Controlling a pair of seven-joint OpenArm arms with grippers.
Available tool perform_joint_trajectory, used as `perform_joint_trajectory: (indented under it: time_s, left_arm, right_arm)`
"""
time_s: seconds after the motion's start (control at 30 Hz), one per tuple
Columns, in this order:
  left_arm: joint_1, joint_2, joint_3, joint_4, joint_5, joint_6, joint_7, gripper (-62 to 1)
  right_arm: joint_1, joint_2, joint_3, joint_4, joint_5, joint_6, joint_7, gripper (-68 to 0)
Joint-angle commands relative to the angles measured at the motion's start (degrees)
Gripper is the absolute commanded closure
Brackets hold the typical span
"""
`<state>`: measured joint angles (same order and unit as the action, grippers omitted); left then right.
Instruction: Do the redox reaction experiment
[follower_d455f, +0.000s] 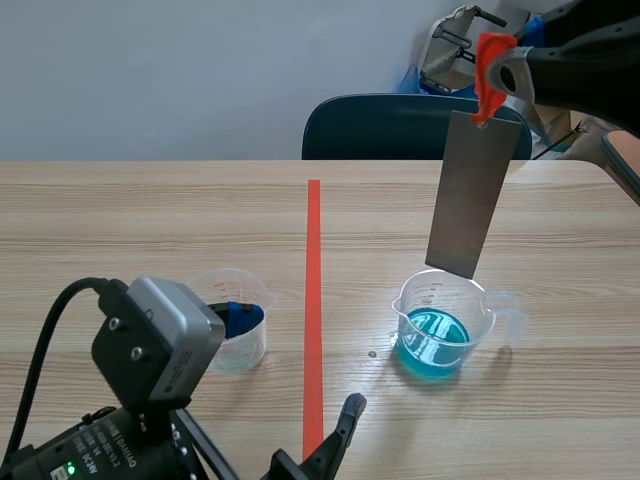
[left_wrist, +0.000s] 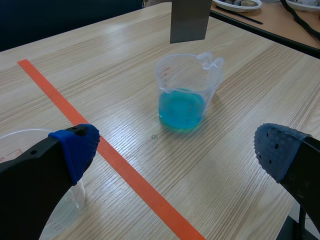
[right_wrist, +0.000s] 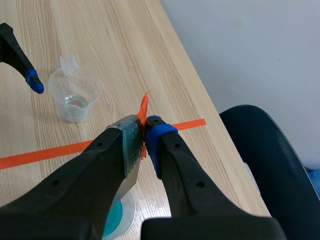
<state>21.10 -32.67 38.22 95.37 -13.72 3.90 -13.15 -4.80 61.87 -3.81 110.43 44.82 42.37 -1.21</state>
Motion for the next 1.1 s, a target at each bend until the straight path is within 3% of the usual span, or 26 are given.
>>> perform_joint_trajectory:
  time_s: [0.0, 1.07]
  left_arm:
    - [-0.02, 0.57, 0.22, 0.87, -0.17, -0.17, -0.98, -62.3]
    - [-0.02, 0.57, 0.22, 0.87, -0.2, -0.17, -2.58, -62.3]
  right_arm:
    - [0.68, 0.35, 0.81, 0.52, 0.44, 0.35, 0.85, -0.8]
    - [0.68, 0.35, 0.81, 0.52, 0.44, 0.35, 0.85, -0.8]
